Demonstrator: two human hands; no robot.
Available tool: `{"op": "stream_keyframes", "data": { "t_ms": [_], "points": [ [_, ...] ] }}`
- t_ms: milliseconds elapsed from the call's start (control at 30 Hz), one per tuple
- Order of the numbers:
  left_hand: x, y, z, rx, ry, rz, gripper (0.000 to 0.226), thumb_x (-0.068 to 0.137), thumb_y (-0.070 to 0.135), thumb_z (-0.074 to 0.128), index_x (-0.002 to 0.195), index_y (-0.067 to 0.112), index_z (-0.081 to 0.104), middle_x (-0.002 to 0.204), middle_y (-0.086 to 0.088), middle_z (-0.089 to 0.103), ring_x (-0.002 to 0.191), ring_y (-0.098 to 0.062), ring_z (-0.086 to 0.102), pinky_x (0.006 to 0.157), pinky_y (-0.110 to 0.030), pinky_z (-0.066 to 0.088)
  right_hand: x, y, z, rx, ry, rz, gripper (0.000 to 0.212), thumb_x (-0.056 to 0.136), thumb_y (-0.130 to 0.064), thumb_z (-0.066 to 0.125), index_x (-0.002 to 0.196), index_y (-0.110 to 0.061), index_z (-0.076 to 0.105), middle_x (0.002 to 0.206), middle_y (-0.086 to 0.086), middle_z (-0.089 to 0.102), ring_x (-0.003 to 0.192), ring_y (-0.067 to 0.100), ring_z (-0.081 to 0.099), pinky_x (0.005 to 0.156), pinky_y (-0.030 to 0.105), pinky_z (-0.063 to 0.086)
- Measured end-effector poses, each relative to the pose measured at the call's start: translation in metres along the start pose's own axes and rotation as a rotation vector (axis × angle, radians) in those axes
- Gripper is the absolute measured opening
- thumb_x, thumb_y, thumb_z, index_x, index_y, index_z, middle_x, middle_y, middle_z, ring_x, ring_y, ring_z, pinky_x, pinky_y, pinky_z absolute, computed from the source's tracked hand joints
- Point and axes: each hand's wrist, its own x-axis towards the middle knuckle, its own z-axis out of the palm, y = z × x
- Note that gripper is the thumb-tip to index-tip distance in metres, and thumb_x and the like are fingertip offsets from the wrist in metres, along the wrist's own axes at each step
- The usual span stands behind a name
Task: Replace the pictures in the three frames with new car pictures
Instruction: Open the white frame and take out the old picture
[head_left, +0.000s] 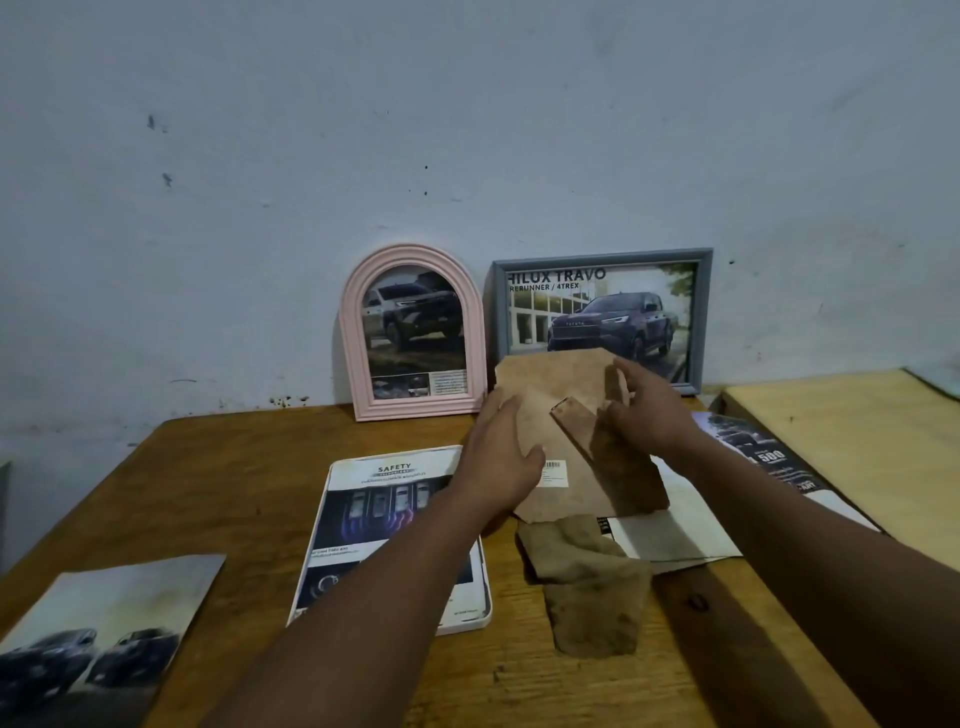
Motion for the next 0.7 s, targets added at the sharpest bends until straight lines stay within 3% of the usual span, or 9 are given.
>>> {"op": "stream_keyframes", "data": {
  "t_ms": [100, 233, 400, 500, 700],
  "points": [
    [-0.004, -0.006, 0.003, 0.068, -0.057, 0.015, 0.076, 0.096, 0.028, 0.068, 0.159, 0.021, 0.027, 0.169, 0.002, 0.012, 0.155, -0.018, 0.013, 0.121, -0.030, 0.014, -0.006, 0.006, 0.015, -0.216, -0.042, 0.001, 0.043, 0.098, -0.027, 0.053, 0.140, -0.018, 0.049, 0.135, 0.016, 0.058, 0.120, 0.035, 0.055, 0.099, 0.044, 0.046],
    [-0.011, -0.011, 0.004, 0.145, -0.150, 0.017, 0.068, 0.099, 0.032, 0.063, 0.158, 0.022, 0.029, 0.164, -0.002, 0.027, 0.148, -0.023, 0.029, 0.121, -0.038, 0.028, -0.020, 0.005, 0.027, -0.367, -0.079, 0.024, 0.047, 0.095, -0.047, 0.051, 0.140, -0.030, 0.051, 0.140, 0.007, 0.055, 0.130, 0.033, 0.046, 0.105, 0.053, 0.037],
    [-0.020, -0.011, 0.001, 0.443, -0.189, 0.067, 0.069, 0.099, 0.044, 0.058, 0.158, 0.027, 0.026, 0.154, -0.004, 0.045, 0.140, -0.030, 0.034, 0.111, -0.046, 0.035, -0.039, -0.004, 0.036, -0.510, -0.193, -0.017, 0.035, 0.097, -0.040, 0.048, 0.130, -0.032, 0.057, 0.135, 0.005, 0.057, 0.129, 0.029, 0.042, 0.101, 0.049, 0.029],
    [-0.024, -0.012, 0.000, 0.428, -0.209, 0.073, 0.069, 0.099, 0.044, 0.058, 0.158, 0.028, 0.027, 0.152, -0.005, 0.046, 0.140, -0.030, 0.036, 0.111, -0.046, 0.035, -0.044, -0.005, 0.036, -0.541, -0.201, -0.032, 0.030, 0.096, -0.036, 0.047, 0.124, -0.034, 0.059, 0.130, 0.003, 0.058, 0.124, 0.027, 0.044, 0.097, 0.048, 0.030],
    [-0.034, -0.021, -0.011, 0.297, -0.134, 0.121, 0.068, 0.096, 0.040, 0.063, 0.156, 0.027, 0.033, 0.142, -0.005, 0.055, 0.135, -0.026, 0.043, 0.107, -0.046, 0.043, -0.050, -0.018, 0.033, -0.407, -0.160, -0.087, 0.032, 0.096, -0.049, 0.053, 0.124, -0.033, 0.058, 0.133, -0.002, 0.059, 0.127, 0.025, 0.046, 0.103, 0.051, 0.029]
  ]
}}
